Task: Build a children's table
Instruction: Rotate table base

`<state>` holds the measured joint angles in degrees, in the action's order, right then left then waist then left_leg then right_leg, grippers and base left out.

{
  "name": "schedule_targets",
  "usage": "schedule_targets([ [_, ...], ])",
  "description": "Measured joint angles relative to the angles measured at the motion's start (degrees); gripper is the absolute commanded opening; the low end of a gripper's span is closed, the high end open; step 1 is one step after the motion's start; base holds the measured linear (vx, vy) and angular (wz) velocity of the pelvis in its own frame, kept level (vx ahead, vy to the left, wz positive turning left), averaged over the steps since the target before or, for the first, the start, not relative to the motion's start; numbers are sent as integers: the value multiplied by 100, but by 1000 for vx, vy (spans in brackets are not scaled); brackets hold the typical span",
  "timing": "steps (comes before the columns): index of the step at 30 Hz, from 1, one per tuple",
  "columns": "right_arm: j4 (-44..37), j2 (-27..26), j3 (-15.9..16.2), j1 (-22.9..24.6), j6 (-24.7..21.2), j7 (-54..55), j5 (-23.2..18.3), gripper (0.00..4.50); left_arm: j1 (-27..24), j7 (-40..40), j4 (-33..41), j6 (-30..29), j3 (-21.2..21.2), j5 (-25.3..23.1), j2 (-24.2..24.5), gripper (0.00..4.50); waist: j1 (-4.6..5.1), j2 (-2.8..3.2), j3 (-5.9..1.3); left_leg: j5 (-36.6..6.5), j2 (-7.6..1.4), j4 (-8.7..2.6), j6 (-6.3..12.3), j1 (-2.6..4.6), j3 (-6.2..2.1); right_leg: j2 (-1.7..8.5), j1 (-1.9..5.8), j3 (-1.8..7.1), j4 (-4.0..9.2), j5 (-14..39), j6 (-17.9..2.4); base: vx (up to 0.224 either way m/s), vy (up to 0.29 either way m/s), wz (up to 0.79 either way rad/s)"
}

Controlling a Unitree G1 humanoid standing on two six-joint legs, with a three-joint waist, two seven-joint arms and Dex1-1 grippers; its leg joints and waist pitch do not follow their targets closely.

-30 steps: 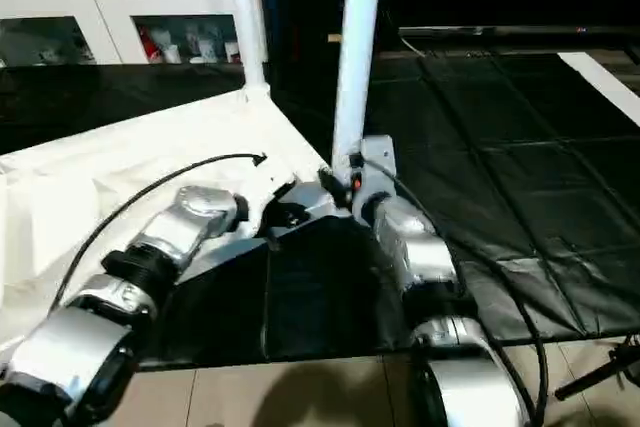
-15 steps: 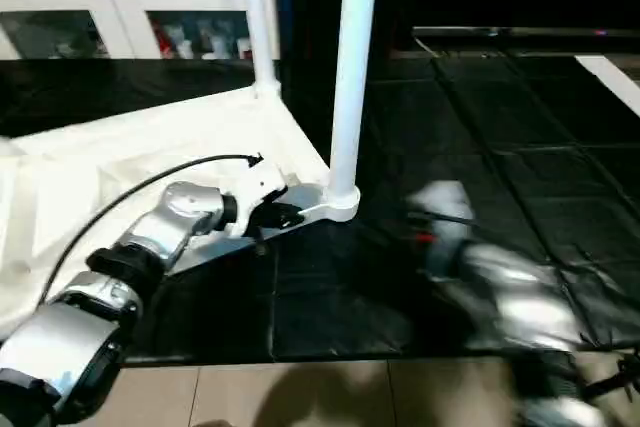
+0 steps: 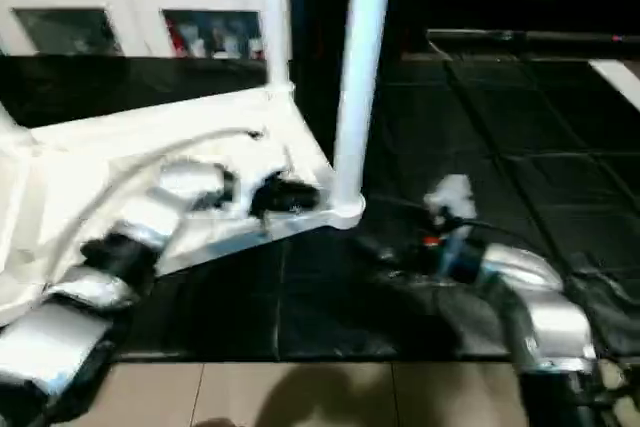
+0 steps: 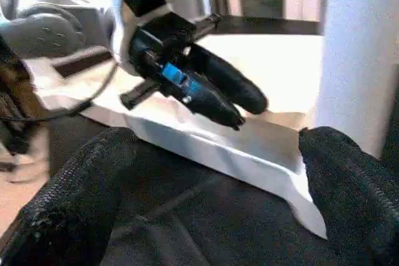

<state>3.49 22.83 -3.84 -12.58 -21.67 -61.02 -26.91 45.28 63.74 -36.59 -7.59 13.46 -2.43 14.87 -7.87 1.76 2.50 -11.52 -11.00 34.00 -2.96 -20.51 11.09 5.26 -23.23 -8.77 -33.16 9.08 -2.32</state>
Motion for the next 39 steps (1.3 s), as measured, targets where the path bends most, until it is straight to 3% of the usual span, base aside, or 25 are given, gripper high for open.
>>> schedule_targets([
  [7, -96, -546, 222, -332, -198, 308, -202, 450, -1075, 860, 2119, -1395, 15, 161, 1452, 171, 45, 6, 0, -14, 0, -2, -41, 8, 1, -1, 4, 4, -3, 12, 20, 0, 0, 0],
  [8, -89, -629, 237, -387, -176, 350, -201, 450, -1173, 973, 2352, -1560, 12, 198, 1613, 171, 39, 6, 0, -15, 1, -3, -43, 13, 1, -1, 7, 7, -3, 12, 20, 0, 0, 0],
  [10, 36, -1065, 343, -650, 23, 584, -130, 450, -1678, 1365, 3268, -2158, 21, 360, 2348, 171, 132, 5, 1, -13, 1, -13, -49, 24, 2, -3, 10, 13, -8, 12, 16, 0, 0, 0],
  [13, 259, -1336, 537, -836, 131, 776, 36, 450, -1951, 1586, 3883, -2676, 17, 429, 2730, 171, 119, 5, 1, -8, 3, -15, -55, 32, 5, -3, 23, 21, -7, 18, 25, 0, 0, 0],
  [16, 629, -1581, 758, -1041, 232, 976, 265, 450, -2158, 1583, 4253, -3039, 5, 445, 2946, 171, 149, -6, 7, -6, 7, -13, -57, 42, 6, -3, 35, 32, -9, 17, 23, 0, 0, 0],
  [19, 1582, -1953, 1071, -1710, 541, 1701, 910, 450, -2313, 1324, 4558, -3429, -8, 304, 3103, 171, 258, -10, 10, 4, 7, -13, -75, 45, 3, -3, 26, 32, -28, 14, 18, 0, 0, 0],
  [22, 2318, -2172, 1276, -2125, 890, 2308, 1427, 450, -2402, 1193, 4822, -3670, 11, 262, 3258, 171, 286, -8, 11, 8, 5, -19, -82, 49, -4, -8, 25, 31, -38, 18, 14, 0, 0, 0],
  [27, 3646, -2465, 1252, -2843, 1387, 3599, 1948, 450, -2697, 1139, 5010, -4024, 178, 264, 3409, 171, 295, -5, 13, 10, 7, -18, -85, 44, -3, -8, 17, 37, -46, 6, -16, 0, 0, 0],
  [32, 4443, -2695, 1180, -3239, 1843, 4505, 2210, 450, -2782, 1037, 5214, -4253, 270, 330, 3416, 171, 282, -9, 12, 10, 8, -13, -86, 46, -4, -6, 13, 41, -89, 28, -28, 0, 0, 0],
  [39, 5436, -2682, 853, -3670, 2310, 5660, 2357, 450, -2905, 238, 4648, -4154, 485, -221, 3429, 171, 276, -10, 12, 13, 9, -6, -90, 46, -6, -7, 15, 50, -103, 46, 0, 0, 0, 0],
])
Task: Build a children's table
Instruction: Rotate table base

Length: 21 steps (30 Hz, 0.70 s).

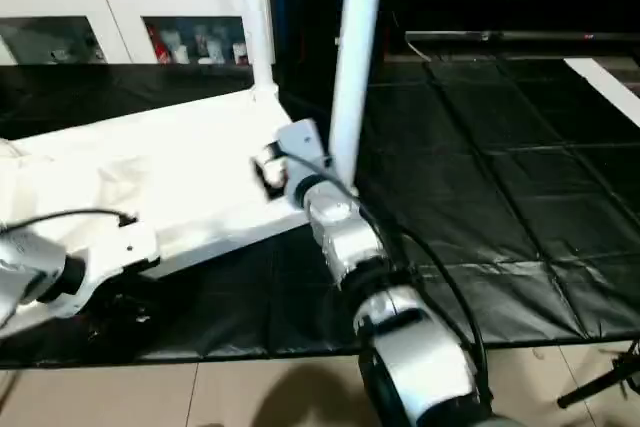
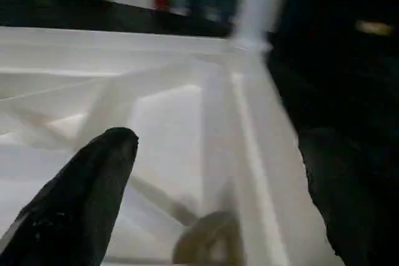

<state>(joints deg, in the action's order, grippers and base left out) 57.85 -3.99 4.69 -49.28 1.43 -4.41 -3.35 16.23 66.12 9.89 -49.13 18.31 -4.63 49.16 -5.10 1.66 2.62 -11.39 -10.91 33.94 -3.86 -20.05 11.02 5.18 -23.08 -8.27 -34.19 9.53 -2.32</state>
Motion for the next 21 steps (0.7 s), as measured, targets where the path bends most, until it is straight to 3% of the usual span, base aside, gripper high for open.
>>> schedule_targets([
  [4, 399, 167, -194, -147, 192, 360, 0, 450, 0, -221, -135, 169, 79, -69, -27, 171, -16, -1, 0, 0, 10, 1, 0, -2, 3, 0, 5, 32, -13, 3, 4, 0, 0, 0],
  [9, 760, 707, -425, -244, 394, 535, 1, 450, 155, -785, -515, 408, 76, -162, -485, 171, -97, -3, 2, 1, 34, 18, 4, -9, 28, -5, 5, 138, -68, 31, 22, 0, 0, 0],
  [16, 1076, 1255, -557, -252, 601, 664, 81, 450, 286, -1292, -746, 720, -16, -117, -1045, 171, -100, 0, 4, 0, 34, 42, 7, -29, 23, -5, 1, 141, -80, 44, 32, 0, 0, 0],
  [20, 1136, 1485, -661, -252, 764, 626, 81, 450, 275, -1649, -881, 856, -405, 168, -1596, 171, -62, 5, 7, -1, 31, 53, 12, -47, 20, -7, -9, 139, -83, 47, 30, 0, 0, 0],
  [21, 1135, 1531, -665, -249, 844, 502, 78, 450, 243, -1800, -882, 890, -676, 369, -1874, 171, -31, 7, 7, -2, 31, 54, 14, -49, 20, -7, -10, 138, -82, 48, 28, 0, 0, 0],
])
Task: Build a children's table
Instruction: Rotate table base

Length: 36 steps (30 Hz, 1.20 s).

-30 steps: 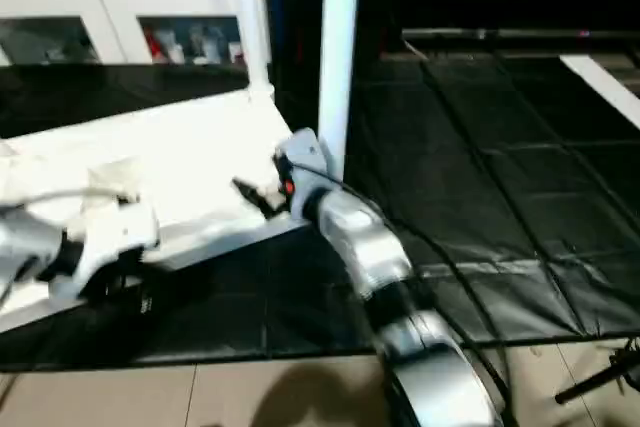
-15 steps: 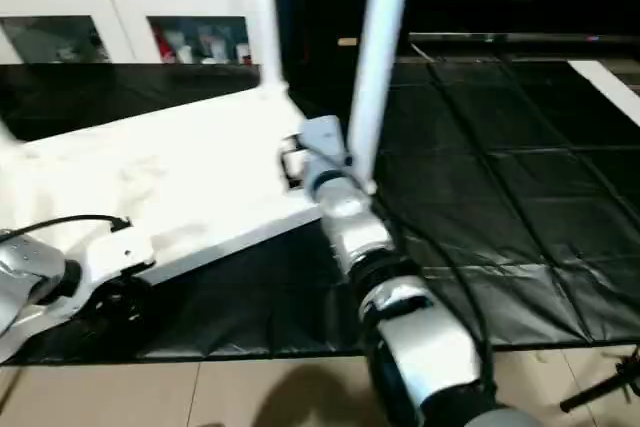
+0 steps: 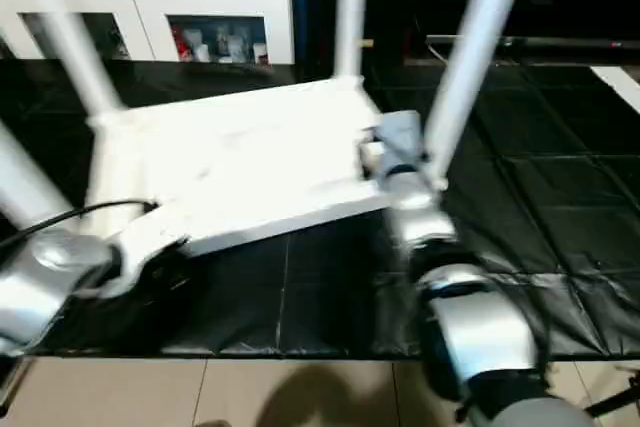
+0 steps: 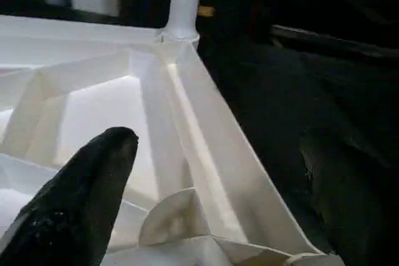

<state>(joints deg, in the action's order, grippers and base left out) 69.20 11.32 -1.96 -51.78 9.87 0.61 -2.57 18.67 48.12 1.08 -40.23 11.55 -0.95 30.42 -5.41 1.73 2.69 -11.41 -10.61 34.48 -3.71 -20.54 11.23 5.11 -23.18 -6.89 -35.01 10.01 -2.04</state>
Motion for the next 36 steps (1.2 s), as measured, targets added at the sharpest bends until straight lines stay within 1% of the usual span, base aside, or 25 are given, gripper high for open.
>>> schedule_targets([
  [2, -9, 81, -18, 2, 133, -261, -3, 450, -33, -271, 56, 7, -449, 318, -505, 171, 32, 4, 2, -1, -1, 4, 3, -7, 0, 1, -2, -2, 0, 0, 0, 0, 0, 0],
  [3, -70, 80, -23, 18, 205, -423, -12, 450, -62, -367, 135, 5, -626, 474, -661, 171, 45, 3, 2, -2, -5, 6, 5, -7, 0, -2, -2, -3, 0, 1, -2, 0, 0, 0],
  [4, -162, 83, -24, 60, 280, -596, -17, 450, -92, -453, 276, 11, -751, 598, -731, 171, 84, 3, 2, -4, -9, 5, 8, -13, 1, -7, -2, -3, 0, 3, -4, 0, 0, 0],
  [6, -409, 95, -20, 252, 397, -855, -22, 450, -290, -484, 529, 68, -872, 654, -606, 171, 138, 4, 0, -6, -27, 2, 11, -24, -1, -25, -3, -5, -1, 13, -16, 0, 0, 0],
  [8, -725, 104, -1, 526, 412, -1192, -77, 450, -642, -437, 724, 5, -971, 721, -452, 171, 164, 5, 0, -7, -39, 0, 10, -25, -9, -40, -4, -6, -1, 24, -23, 0, 0, 0],
  [9, -872, 125, 15, 711, 409, -1435, -150, 450, -868, -356, 780, -88, -1019, 790, -392, 171, 164, 7, 1, -8, -40, 0, 12, -30, -13, -44, -6, -7, -1, 29, -23, 0, 0, 0],
  [11, -1184, 114, 44, 989, 367, -1912, -294, 450, -1150, -187, 920, -244, -1074, 916, -291, 171, 156, 8, 2, -7, -44, 2, 13, -45, -16, -48, -23, -8, -1, 28, -25, 0, 0, 0],
  [13, -1664, 94, 95, 1272, 151, -2501, -546, 450, -1372, 103, 1149, -397, -1101, 1133, -40, 171, 142, 8, 2, -7, -46, 5, 14, -45, -17, -51, -30, -8, -2, 26, -28, 0, 0, 0],
  [14, -2062, 113, 154, 1462, -9, -2862, -724, 450, -1501, 305, 1303, -458, -1121, 1268, 186, 171, 140, 8, 2, -7, -48, 4, 14, -47, -18, -54, -28, -7, -2, 26, -29, 0, 0, 0],
  [16, -2952, 258, 369, 1934, -380, -3687, -1078, 450, -1868, 834, 1557, -599, -1228, 1537, 905, 171, 123, 8, 2, -10, -59, 3, 14, -39, -20, -68, -21, -9, 4, 33, -32, 0, 0, 0],
  [18, -3492, 439, 496, 2289, -680, -4251, -1294, 450, -2061, 1180, 1556, -751, -1488, 1652, 1366, 171, 64, 19, 8, -9, -61, 2, 11, -24, -21, -72, -17, -6, 4, 42, -19, 0, 0, 0],
  [20, -3838, 536, 595, 2495, -955, -4650, -1491, 450, -2093, 1364, 1549, -851, -1640, 1703, 1591, 171, 22, 28, 14, -8, -60, 2, 11, 2, -19, -72, -5, -1, 4, 45, -11, 0, 0, 0],
  [22, -4286, 584, 742, 2656, -1207, -5068, -1699, 450, -2141, 1543, 1524, -877, -1769, 1711, 1871, 171, 14, 40, 21, -9, -58, 0, 10, 30, -21, -73, 18, 3, 4, 49, -5, 0, 0, 0],
  [24, -4629, 695, 821, 2785, -1435, -5382, -1844, 450, -2254, 1681, 1396, -863, -1964, 1711, 2167, 171, 19, 51, 28, -9, -51, -3, 9, 53, -27, -73, 40, 6, 7, 50, -3, 0, 0, 0],
  [28, -4885, 847, 875, 2939, -1742, -5570, -1903, 450, -2451, 1944, 1014, -825, -2163, 1752, 2762, 171, 25, 56, 31, -9, -37, -5, 9, 51, -56, -76, 39, 8, 10, 51, -2, 0, 0, 0],
  [30, -4884, 833, 919, 2940, -1837, -5500, -1819, 450, -2486, 2050, 731, -804, -2272, 1746, 3019, 171, 27, 64, 35, -9, -35, -5, 8, 49, -67, -79, 37, 8, 10, 51, -2, 0, 0, 0],
  [33, -4840, 803, 917, 2907, -1922, -5221, -1650, 450, -2406, 2058, 314, -611, -2508, 1662, 3177, 171, 26, 67, 37, -9, -28, -6, 8, 49, -82, -82, 39, 8, 9, 50, -3, 0, 0, 0],
  [36, -4805, 804, 927, 2890, -1969, -5010, -1446, 450, -2189, 2110, -151, -114, -2757, 1669, 3180, 171, 6, 70, 39, -9, -25, -6, 7, 47, -90, -83, 43, 7, 9, 50, -3, 0, 0, 0],
])
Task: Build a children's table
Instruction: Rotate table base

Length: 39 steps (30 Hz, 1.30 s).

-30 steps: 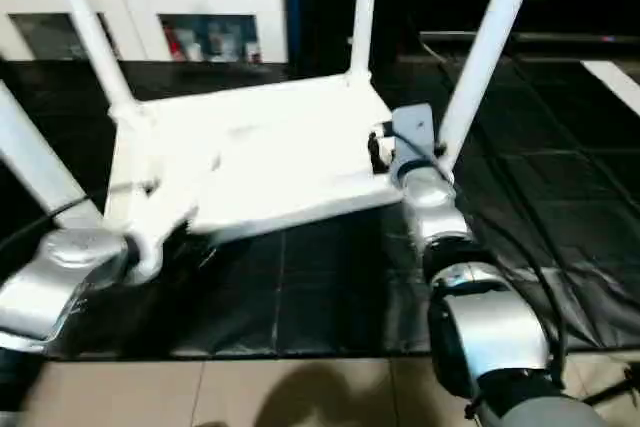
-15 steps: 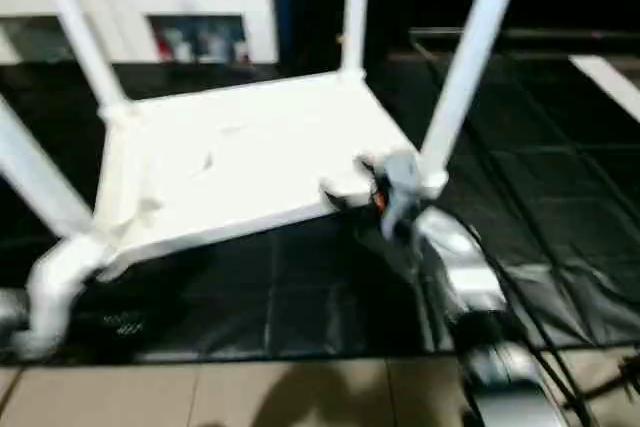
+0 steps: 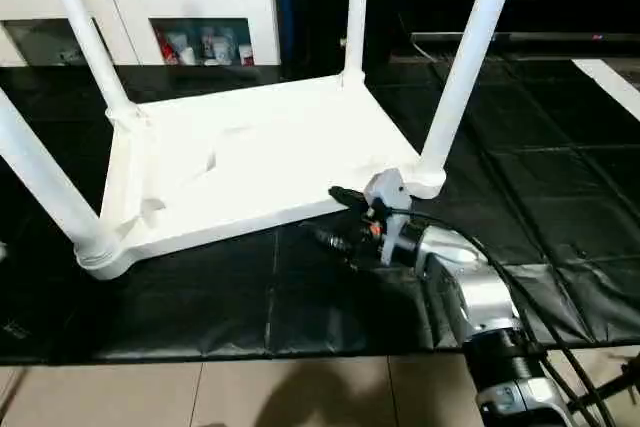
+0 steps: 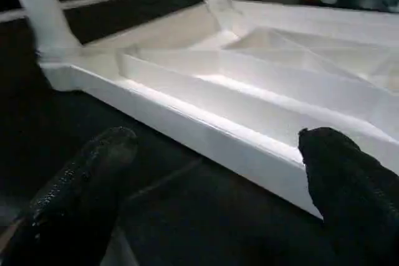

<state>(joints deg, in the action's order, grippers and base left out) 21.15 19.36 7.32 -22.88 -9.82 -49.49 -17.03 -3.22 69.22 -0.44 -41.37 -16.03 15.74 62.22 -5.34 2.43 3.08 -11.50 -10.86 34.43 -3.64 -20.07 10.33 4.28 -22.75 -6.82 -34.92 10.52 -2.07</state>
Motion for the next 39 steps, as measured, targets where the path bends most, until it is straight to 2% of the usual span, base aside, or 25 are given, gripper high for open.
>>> schedule_targets([
  [2, 3, 3, 8, -2, -9, 84, 104, 450, 160, 1, -171, 163, -68, 62, -19, 171, -22, 1, 0, 0, 0, 0, 0, -3, -1, 0, 0, 0, 0, 0, 0, 0, 0, 0],
  [4, 62, 18, 86, -41, -29, 161, 249, 450, 544, -53, -323, 295, -187, 252, -259, 171, -53, 4, 1, -1, 2, 0, -1, -5, -1, 1, 0, 1, 0, -1, -7, 0, 0, 0],
  [9, 278, 0, 228, -145, -126, 427, 552, 450, 1071, -189, -483, 402, -227, 597, -755, 171, -55, 12, 2, 1, 0, 0, -6, -6, -1, 0, -4, 0, -7, -15, -37, 0, 0, 0],
  [18, 868, -45, 393, -410, -125, 938, 1123, 450, 1637, -257, -854, 402, -58, 919, -1450, 171, -163, 36, 13, 3, 1, 5, -9, -6, -2, 1, 11, 1, -11, -14, -36, 0, 0, 0],
  [21, 1237, -135, 410, -601, -58, 1290, 1336, 450, 1879, -481, -1020, 442, 34, 909, -1738, 171, -186, 38, 12, 6, 0, 5, -12, -4, -4, 1, 16, 1, -15, -15, -36, 0, 0, 0],
  [24, 1730, -365, 388, -810, 141, 1704, 1450, 450, 2149, -850, -1373, 748, 88, 761, -2045, 171, -164, 40, 11, 9, 0, 4, -18, -5, -11, 0, 16, -2, -18, -13, -33, 0, 0, 0],
  [28, 1981, -468, 306, -921, 247, 1906, 1456, 450, 2208, -992, -1509, 884, 86, 753, -2148, 171, -123, 39, 10, 11, 0, 4, -20, -8, -14, -1, 16, -2, -17, -7, -23, 0, 0, 0],
  [29, 2039, -470, 265, -951, 266, 1933, 1456, 450, 2208, -991, -1509, 895, 89, 753, -2148, 190, -123, 39, 10, 11, 0, 4, -20, -10, -14, -1, 15, -2, -16, -9, -26, 0, 0, 0],
  [33, 2257, -523, 174, -1131, 452, 1985, 1453, 450, 2196, -988, -1528, 1023, 135, 733, -2148, 206, -128, 37, 9, 11, -1, 4, -19, -13, -14, -1, 13, -3, -16, -13, -40, 0, 0, 0],
  [39, 2365, -565, 110, -1131, 618, 1799, 1420, 450, 2197, -979, -1687, 1286, 156, 692, -2148, 248, -118, 37, 9, 11, -1, 4, -19, -21, -14, -1, 7, -3, -16, -14, -40, 0, 0, 0],
])
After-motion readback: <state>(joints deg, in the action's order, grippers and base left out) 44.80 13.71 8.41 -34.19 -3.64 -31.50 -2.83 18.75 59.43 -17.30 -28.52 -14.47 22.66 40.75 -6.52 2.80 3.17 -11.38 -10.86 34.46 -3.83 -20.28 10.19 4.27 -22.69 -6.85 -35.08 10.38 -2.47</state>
